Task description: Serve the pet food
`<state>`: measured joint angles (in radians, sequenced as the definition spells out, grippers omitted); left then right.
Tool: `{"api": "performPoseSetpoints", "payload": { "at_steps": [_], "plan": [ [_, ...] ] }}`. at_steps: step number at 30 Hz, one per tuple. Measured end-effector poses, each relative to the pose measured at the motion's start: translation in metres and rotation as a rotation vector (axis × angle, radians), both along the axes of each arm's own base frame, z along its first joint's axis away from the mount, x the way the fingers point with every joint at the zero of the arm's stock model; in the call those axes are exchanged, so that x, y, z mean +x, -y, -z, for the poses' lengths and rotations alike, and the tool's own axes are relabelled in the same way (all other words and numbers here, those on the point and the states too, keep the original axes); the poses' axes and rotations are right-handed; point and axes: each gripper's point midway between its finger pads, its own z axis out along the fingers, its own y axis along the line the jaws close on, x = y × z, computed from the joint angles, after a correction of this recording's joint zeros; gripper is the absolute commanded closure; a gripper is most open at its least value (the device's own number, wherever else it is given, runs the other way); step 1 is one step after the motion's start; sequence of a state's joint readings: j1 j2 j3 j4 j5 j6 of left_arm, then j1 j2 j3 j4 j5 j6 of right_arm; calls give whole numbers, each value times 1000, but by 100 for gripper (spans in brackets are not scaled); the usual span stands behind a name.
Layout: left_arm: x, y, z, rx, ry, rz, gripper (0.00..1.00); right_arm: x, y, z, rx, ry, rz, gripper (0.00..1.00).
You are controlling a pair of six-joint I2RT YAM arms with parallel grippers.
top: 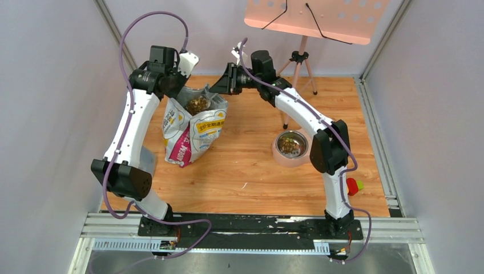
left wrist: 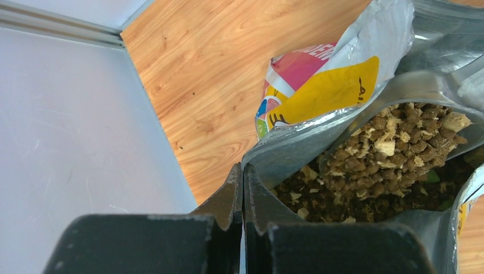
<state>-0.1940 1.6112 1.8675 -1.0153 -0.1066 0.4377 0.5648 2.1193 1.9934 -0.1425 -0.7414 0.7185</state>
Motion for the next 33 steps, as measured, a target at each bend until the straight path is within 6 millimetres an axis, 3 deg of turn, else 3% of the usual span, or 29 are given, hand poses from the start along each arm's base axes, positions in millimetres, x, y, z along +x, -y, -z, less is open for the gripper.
{"api": "performPoseSetpoints", "payload": {
  "at_steps": [9, 33],
  "plan": [
    [-1, 0, -1, -1, 5, 0, 100, -2, 2, -8, -49, 109, 22, 100],
    [-5, -1, -3, -3, 17, 0, 100, 12, 14, 1, -83, 13, 150, 100]
  ]
}}
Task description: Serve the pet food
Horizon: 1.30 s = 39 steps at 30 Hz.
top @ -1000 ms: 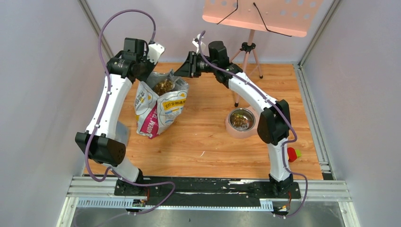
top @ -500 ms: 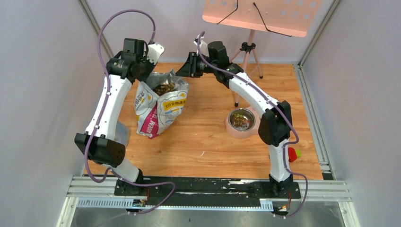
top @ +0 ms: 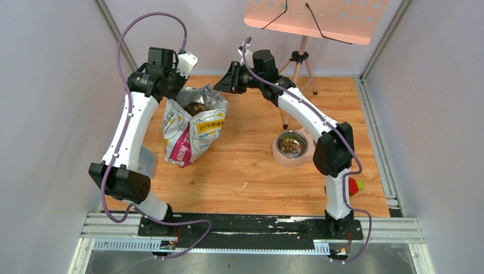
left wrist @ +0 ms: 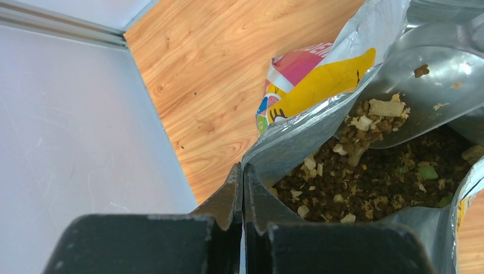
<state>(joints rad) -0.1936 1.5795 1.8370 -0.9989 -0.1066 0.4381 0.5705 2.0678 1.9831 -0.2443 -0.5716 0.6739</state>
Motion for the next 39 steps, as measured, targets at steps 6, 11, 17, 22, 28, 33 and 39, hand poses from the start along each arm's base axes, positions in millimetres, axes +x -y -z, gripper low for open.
{"api": "performPoseSetpoints", "payload": {
  "at_steps": [6, 11, 17, 22, 28, 33, 39],
  "plan": [
    [-3, -1, -2, -1, 6, 0, 100, -7, 8, -6, 73, -113, 5, 100],
    [-3, -1, -1, -1, 6, 0, 100, -5, 22, 10, 173, -297, 10, 100],
    [-2, -1, -1, 1, 7, 2, 100, -4, 33, 18, 297, -448, -16, 100],
    [-2, -1, -1, 1, 7, 2, 100, -7, 33, 9, 374, -507, -55, 100],
    [-2, -1, -1, 3, 7, 5, 100, -11, 33, -3, 421, -553, -87, 100],
    [-2, -1, -1, 6, 6, 7, 100, -10, 32, 1, 431, -608, -85, 100],
    [-2, -1, -1, 8, 6, 10, 100, -5, 29, 12, 397, -558, -88, 100]
  ]
}}
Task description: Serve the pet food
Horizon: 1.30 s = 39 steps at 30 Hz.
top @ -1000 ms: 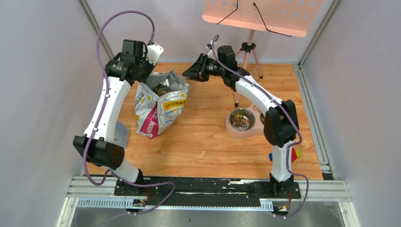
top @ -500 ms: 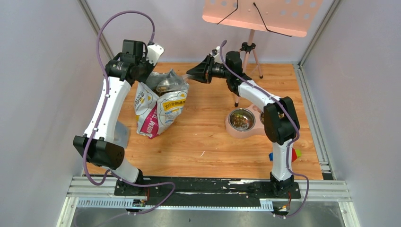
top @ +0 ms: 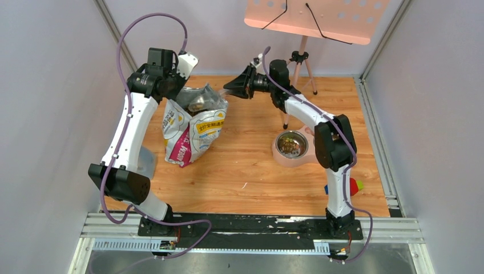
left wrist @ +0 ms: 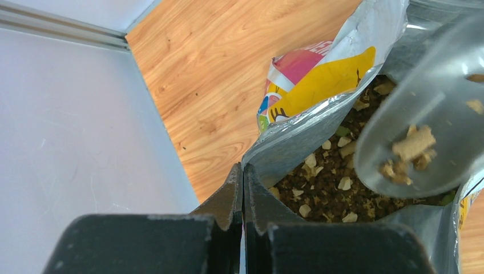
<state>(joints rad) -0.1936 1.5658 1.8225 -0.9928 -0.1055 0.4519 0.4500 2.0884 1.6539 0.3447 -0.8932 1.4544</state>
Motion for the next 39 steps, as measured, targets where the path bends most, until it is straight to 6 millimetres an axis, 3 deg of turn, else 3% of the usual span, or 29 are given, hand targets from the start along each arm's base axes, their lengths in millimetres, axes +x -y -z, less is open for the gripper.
{"api": "performPoseSetpoints", "payload": {
  "at_steps": [4, 8, 10, 15, 20, 24, 31, 39],
  "plan": [
    [-1, 2, -1, -8, -2, 5, 100, 18, -8, -18, -61, 237, 12, 100],
    [-5, 7, -4, -34, -14, 18, 100, 20, -13, -42, -135, 498, 8, 100],
    [-8, 14, -3, -62, -24, 38, 100, 17, -18, -42, -180, 591, -3, 100],
    [-14, 31, 2, -145, -56, 85, 100, -6, -44, -21, -316, 757, -87, 100],
    [-22, 39, 3, -226, -35, 71, 100, -21, -68, 24, -492, 888, -127, 100],
    [-29, 42, -3, -318, -14, 10, 100, -27, -84, 46, -583, 973, -137, 100],
    [-30, 51, 0, -438, -33, -52, 100, -35, -92, 52, -578, 974, -161, 100],
    [-27, 50, 0, -445, -5, -57, 100, -19, -68, 41, -443, 642, -127, 100]
  ]
}}
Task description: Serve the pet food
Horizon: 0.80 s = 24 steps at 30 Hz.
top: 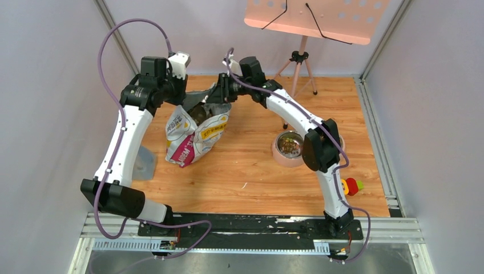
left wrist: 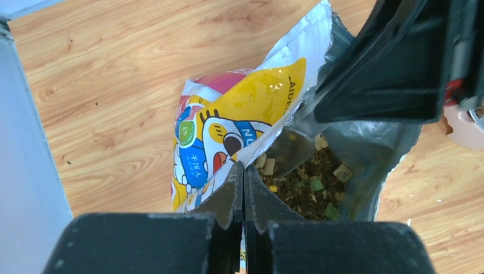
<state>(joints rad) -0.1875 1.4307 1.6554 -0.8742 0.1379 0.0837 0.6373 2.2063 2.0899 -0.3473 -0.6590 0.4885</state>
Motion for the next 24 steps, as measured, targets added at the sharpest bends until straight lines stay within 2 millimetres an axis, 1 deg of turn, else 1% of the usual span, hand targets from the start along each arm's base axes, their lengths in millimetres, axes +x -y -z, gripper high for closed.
{"api": "performPoseSetpoints", "payload": {
  "at_steps": [4, 6, 12, 14, 20, 24],
  "plan": [
    [2, -2, 1, 12, 8, -4, 100, 12, 15, -20, 103, -139, 29, 100],
    [3, -4, 0, 24, 14, -8, 100, 15, 23, -26, 150, -218, 31, 100],
    [9, -11, 3, 91, 27, -1, 100, 19, 46, -25, 253, -476, 23, 100],
    [13, -15, 5, 121, 30, 0, 100, 21, 53, -29, 282, -537, 23, 100],
    [21, -25, 9, 220, 43, 26, 100, 33, 73, -39, 362, -654, 36, 100],
    [26, -30, 8, 268, 47, 31, 100, 38, 83, -37, 401, -708, 45, 100]
  ]
}}
